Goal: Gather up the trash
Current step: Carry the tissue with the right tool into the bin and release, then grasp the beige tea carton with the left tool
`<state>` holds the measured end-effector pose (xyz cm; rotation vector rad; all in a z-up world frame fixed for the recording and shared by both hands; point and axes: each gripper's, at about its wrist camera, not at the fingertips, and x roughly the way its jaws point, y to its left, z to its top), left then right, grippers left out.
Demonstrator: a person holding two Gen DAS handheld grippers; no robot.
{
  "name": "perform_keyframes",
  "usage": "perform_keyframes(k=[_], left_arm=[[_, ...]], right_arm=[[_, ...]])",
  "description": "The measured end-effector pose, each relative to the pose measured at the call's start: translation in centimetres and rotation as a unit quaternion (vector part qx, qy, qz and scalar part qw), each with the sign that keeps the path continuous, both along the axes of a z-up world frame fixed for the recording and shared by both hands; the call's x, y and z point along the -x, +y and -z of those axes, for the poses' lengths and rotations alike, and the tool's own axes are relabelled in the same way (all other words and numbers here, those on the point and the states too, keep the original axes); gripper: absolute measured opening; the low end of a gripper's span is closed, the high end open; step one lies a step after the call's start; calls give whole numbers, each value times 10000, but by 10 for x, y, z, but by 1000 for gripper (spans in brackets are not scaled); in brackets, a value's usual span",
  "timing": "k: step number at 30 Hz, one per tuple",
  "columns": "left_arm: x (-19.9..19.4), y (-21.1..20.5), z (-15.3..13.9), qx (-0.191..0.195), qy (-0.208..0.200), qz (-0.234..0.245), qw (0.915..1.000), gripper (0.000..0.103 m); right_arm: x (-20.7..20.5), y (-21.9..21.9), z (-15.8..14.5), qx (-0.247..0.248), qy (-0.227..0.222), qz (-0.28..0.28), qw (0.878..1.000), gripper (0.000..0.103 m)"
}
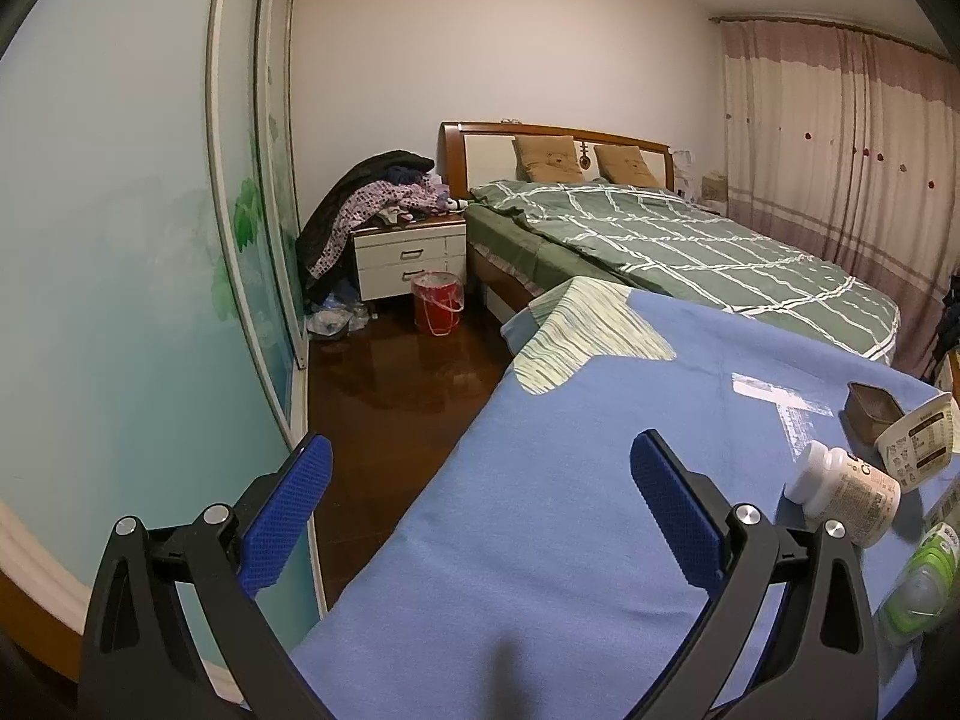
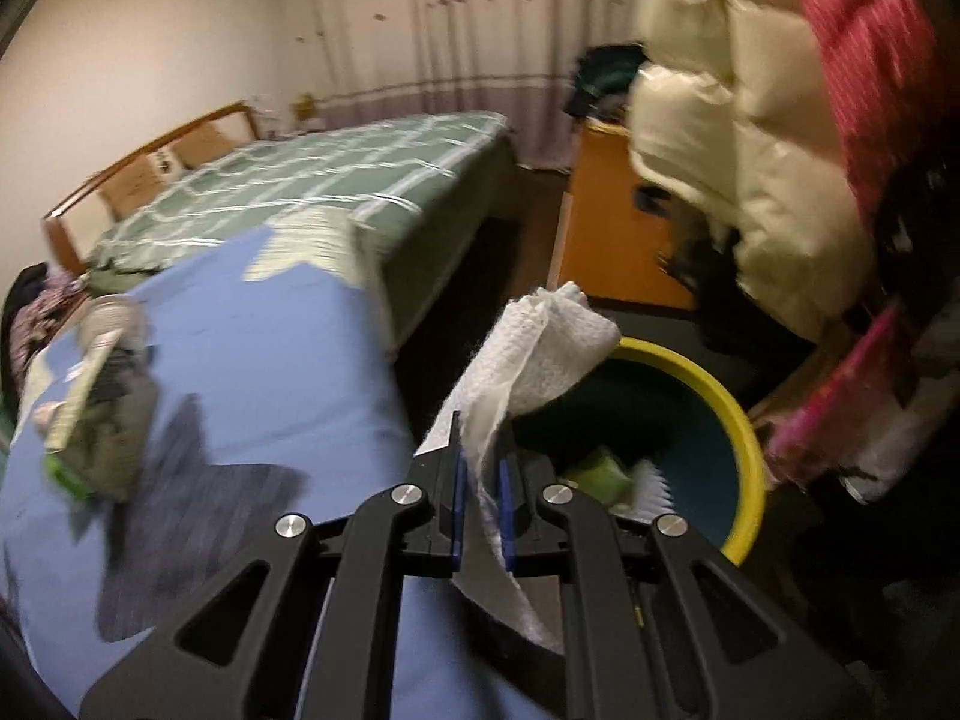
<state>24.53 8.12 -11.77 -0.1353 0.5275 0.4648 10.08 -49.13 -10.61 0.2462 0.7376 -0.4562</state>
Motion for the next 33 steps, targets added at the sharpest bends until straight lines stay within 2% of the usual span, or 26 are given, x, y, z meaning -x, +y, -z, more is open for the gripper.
perform_keyframes(k=[3, 5, 10, 13, 17, 20, 22, 25, 27, 31, 33], left_arm=[[0, -1, 0, 18, 19, 54, 10000, 98], [-1, -2, 0, 13, 24, 89, 10000, 98], [-1, -6, 0, 15, 39, 184, 9998, 98], [-2, -7, 0, 27, 42, 244, 9997, 98], [-4, -14, 1, 29, 83, 445, 9990, 98], [-4, -24, 1, -19, 90, 634, 9979, 98], [-4, -38, -1, -83, 127, 924, 9956, 98], [-1, -62, -6, -176, 167, 1381, 9901, 98], [4, -85, -10, -149, 229, 1795, 9834, 98], [12, -130, -15, 246, 384, 2717, 9613, 98], [16, -157, -15, 312, 444, 3091, 9495, 98]], right_arm=[[-2, -16, 14, -78, 175, 194, 9996, 10], [-4, -20, 19, -71, 241, 319, 9992, 23], [1, -25, 21, 42, 192, 608, 9980, 39], [2, -15, 17, -88, -69, 505, 9987, 39], [-5, 18, 16, 55, -320, 142, 9994, 39], [-15, 31, 22, 107, -301, 41, 9995, 39], [-18, 35, 21, 117, -250, -11, 9996, 39], [-17, 36, 18, 192, -298, 87, 9993, 39], [-19, 36, 19, 201, -261, 83, 9994, 39], [-21, 41, 19, 337, -211, 46, 9992, 39], [-23, 42, 20, 350, -146, 23, 9993, 39]])
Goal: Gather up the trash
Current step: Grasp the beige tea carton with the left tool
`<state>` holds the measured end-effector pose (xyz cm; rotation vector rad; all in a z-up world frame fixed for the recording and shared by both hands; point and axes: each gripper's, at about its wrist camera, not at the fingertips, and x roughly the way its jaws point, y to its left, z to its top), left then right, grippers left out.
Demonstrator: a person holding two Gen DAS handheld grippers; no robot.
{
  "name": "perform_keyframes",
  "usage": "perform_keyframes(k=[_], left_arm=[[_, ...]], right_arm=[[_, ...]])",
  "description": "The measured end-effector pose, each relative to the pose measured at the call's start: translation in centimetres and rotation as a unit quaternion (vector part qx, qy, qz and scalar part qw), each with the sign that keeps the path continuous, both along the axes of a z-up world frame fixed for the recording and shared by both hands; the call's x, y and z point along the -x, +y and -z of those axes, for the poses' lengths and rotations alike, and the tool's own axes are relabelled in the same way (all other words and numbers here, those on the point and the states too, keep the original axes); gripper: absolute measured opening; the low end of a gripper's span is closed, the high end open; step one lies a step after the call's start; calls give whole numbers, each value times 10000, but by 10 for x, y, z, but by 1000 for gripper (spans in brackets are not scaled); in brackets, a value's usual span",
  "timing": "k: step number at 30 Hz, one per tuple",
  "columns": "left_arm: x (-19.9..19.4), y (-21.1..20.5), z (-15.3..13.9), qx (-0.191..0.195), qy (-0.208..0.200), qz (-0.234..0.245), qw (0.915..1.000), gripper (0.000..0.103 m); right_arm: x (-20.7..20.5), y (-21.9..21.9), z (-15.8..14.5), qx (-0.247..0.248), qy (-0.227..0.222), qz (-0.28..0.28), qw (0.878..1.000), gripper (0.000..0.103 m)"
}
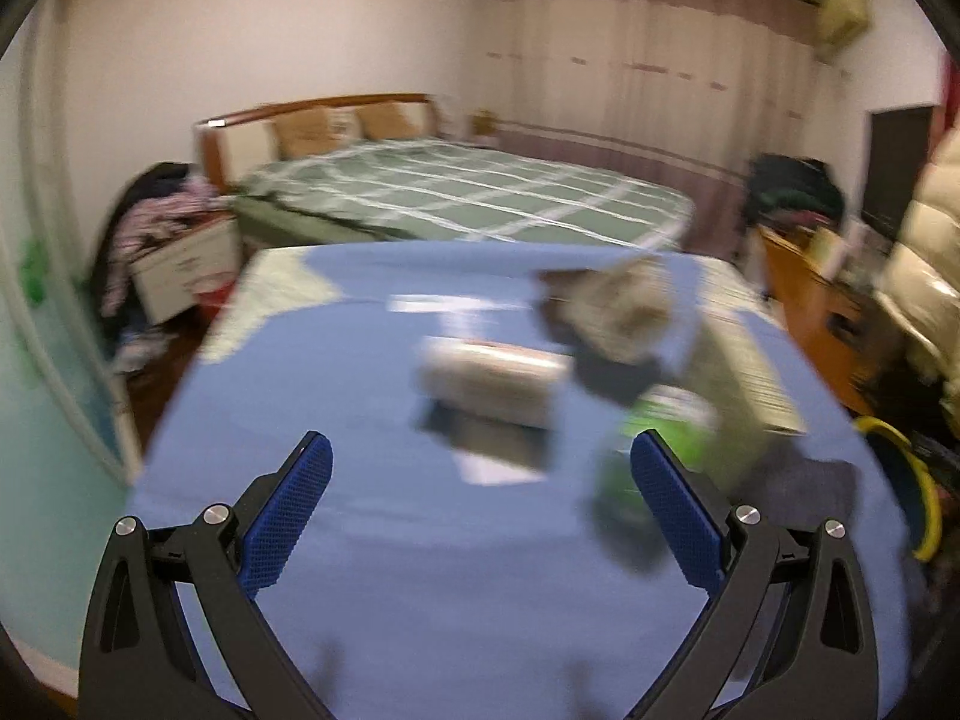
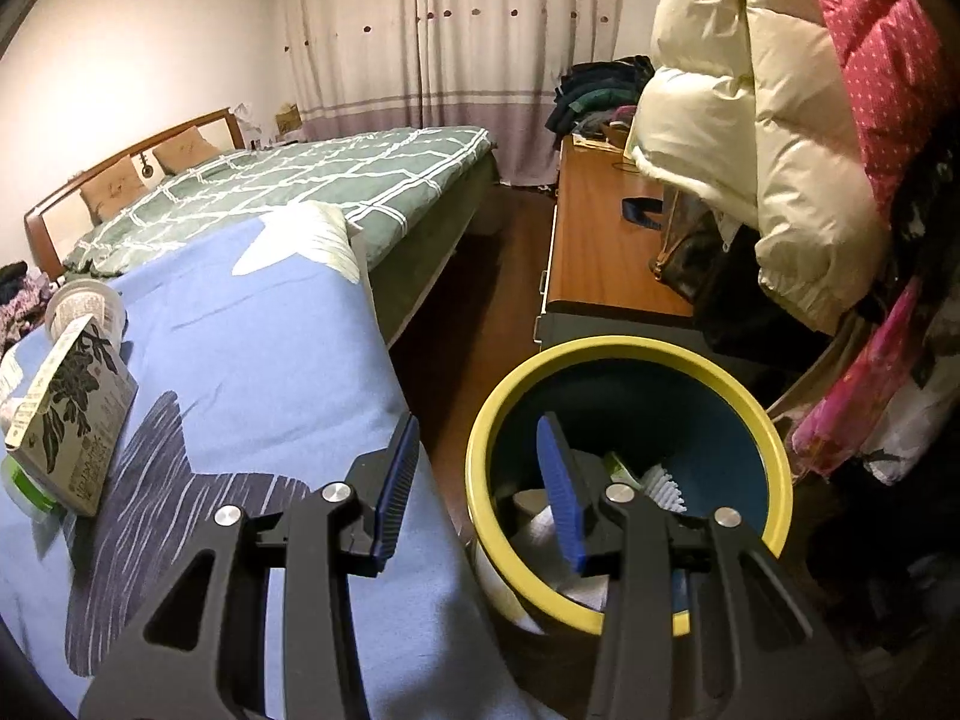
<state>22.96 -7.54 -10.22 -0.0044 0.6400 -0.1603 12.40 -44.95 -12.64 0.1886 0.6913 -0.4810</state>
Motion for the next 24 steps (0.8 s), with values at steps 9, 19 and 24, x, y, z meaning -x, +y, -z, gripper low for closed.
perform_keyframes(k=[9, 19, 24], left_arm=[[-6, -99, 12, -44, 361, 1047, 9938, 90], [-26, -144, 21, -249, 468, 1227, 9910, 67], [-37, -151, 26, -323, 484, 1149, 9917, 43]], right_arm=[[-4, -4, 4, -150, 128, -39, 9998, 39], [-7, -8, 6, -257, 155, -80, 9995, 39], [-7, -9, 7, -280, 155, -83, 9995, 39]])
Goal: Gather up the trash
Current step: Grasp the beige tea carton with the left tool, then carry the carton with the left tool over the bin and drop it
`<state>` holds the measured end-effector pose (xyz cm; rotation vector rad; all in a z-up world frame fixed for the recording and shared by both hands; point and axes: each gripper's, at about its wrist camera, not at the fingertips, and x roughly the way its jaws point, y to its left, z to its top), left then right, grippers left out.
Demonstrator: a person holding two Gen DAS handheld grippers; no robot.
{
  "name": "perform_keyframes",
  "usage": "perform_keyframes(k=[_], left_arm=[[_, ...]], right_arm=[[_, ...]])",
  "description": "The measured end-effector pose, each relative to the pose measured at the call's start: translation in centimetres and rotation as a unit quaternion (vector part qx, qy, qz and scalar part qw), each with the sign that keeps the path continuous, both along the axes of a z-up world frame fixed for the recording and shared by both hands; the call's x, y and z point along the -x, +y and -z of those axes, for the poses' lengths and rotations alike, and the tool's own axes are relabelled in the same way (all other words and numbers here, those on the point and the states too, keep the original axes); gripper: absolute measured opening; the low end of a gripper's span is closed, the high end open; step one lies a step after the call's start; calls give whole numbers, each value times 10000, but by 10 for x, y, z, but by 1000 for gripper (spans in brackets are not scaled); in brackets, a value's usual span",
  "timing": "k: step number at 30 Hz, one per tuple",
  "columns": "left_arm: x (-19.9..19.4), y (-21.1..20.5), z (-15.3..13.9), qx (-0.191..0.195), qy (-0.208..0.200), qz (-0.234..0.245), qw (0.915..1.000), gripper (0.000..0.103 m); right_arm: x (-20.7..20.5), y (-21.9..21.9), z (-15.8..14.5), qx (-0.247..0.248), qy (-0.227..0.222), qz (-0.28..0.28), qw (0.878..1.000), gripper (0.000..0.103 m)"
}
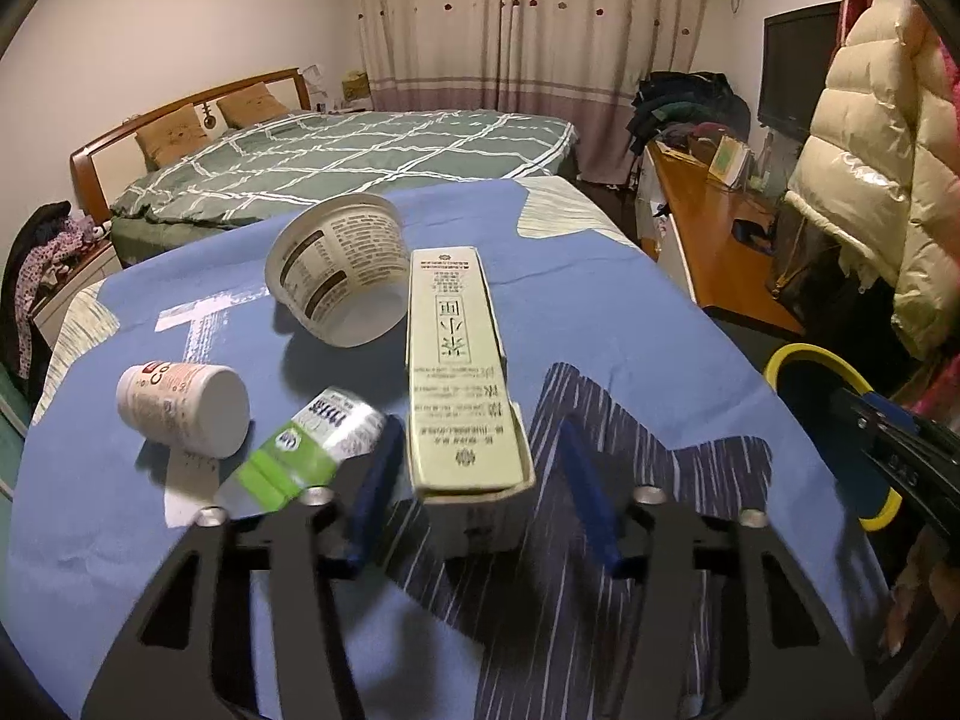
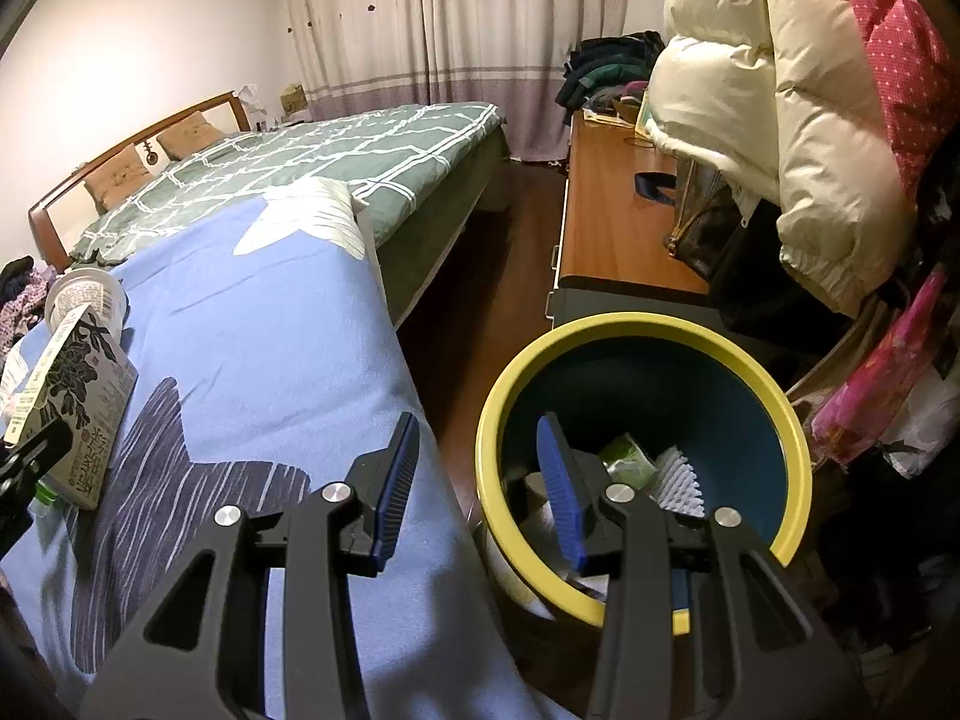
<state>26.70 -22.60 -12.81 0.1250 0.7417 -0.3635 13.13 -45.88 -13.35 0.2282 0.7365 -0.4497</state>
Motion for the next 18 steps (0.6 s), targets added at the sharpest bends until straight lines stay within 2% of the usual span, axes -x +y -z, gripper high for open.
perform_keyframes(k=[2, 5, 9, 11, 18], left_arm=[[-3, -2, 2, -44, -27, -26, 10000, 35], [-2, 0, 0, -8, -77, 8, 10000, 30], [6, 0, -13, 33, -240, 103, 9997, 30], [9, -4, -21, 53, -291, 206, 9994, 30], [18, -37, -34, 187, -164, 640, 9976, 30]], right_arm=[[0, 0, 0, -8, -1, 6, 10000, 39], [3, 0, 0, -2, -64, 46, 10000, 39], [12, 1, -6, 20, -318, 23, 9995, 39], [16, 1, -8, 126, -307, 11, 9995, 39], [48, -9, -28, 443, -377, -55, 9983, 39]])
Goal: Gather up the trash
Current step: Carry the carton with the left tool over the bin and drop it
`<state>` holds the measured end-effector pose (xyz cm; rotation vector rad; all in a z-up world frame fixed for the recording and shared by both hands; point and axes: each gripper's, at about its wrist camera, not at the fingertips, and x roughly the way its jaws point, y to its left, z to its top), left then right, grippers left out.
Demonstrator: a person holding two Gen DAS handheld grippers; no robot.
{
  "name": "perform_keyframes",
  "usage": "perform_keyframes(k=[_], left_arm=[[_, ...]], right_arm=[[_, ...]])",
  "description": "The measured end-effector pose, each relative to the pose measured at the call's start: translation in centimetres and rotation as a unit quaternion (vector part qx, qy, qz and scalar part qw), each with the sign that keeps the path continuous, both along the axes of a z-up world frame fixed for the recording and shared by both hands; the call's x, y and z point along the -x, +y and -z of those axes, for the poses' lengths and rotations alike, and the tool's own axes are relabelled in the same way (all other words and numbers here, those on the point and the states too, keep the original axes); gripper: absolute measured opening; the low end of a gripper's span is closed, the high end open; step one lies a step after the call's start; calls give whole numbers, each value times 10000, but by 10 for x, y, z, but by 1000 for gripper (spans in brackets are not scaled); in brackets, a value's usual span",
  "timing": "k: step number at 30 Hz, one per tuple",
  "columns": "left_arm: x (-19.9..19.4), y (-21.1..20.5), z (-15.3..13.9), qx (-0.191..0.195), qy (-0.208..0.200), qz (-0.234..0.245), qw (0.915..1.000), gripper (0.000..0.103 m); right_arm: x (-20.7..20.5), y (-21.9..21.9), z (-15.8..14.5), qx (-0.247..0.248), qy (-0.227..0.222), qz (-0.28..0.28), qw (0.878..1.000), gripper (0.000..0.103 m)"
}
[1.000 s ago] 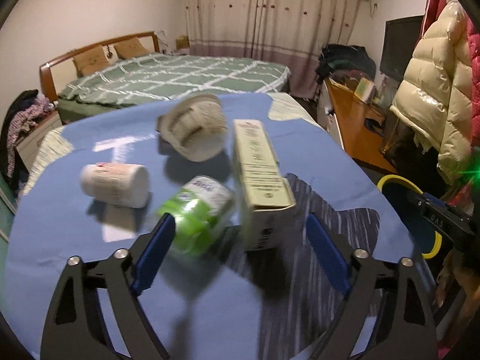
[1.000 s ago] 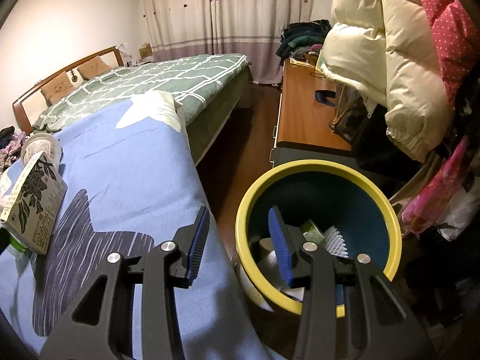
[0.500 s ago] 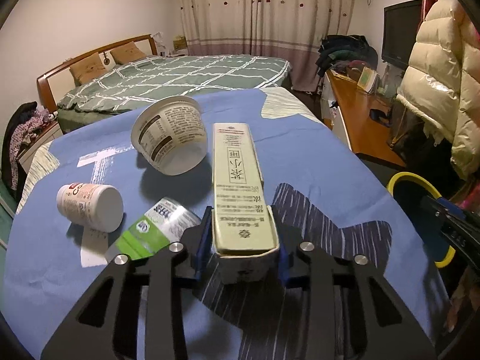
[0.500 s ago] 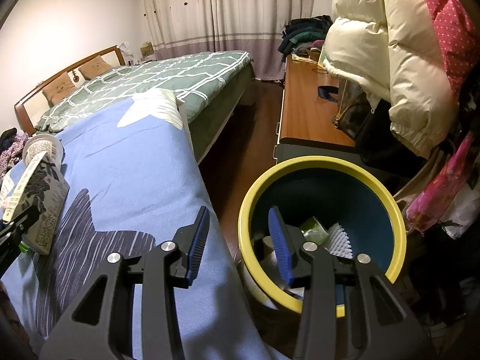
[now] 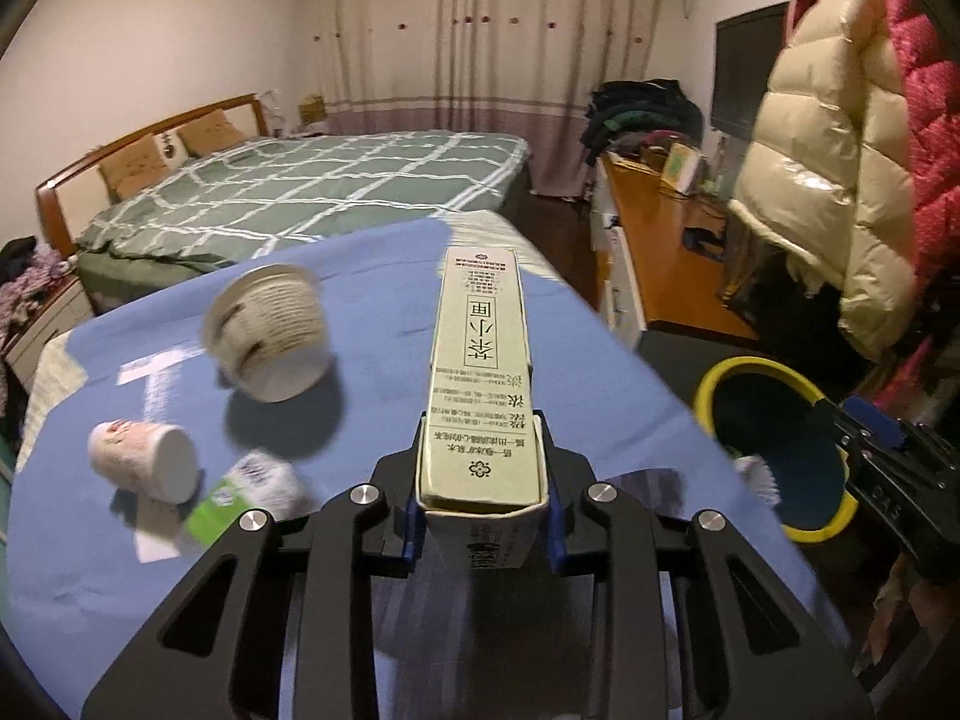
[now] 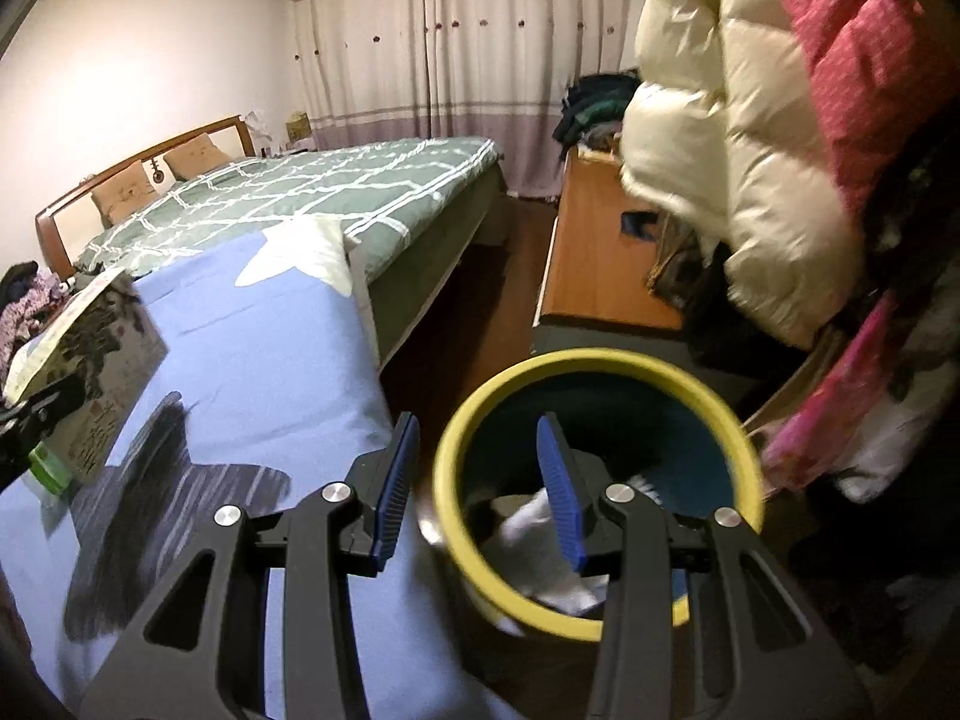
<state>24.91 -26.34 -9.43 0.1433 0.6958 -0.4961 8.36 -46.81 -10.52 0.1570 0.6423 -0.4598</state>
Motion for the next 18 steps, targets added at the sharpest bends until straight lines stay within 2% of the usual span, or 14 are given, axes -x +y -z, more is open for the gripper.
perform_keyframes(k=[7, 14, 18], left_arm=[[13, -70, -3, -37, 111, 708, 9974, 30], [30, -156, 6, -120, 485, 1499, 9874, 30], [36, -197, 19, -213, 713, 1783, 9812, 30]], right_arm=[[52, -19, -6, -36, -25, 179, 9998, 45], [87, -49, 1, -297, -51, 602, 9977, 45], [102, -60, -1, -390, -135, 783, 9961, 45]])
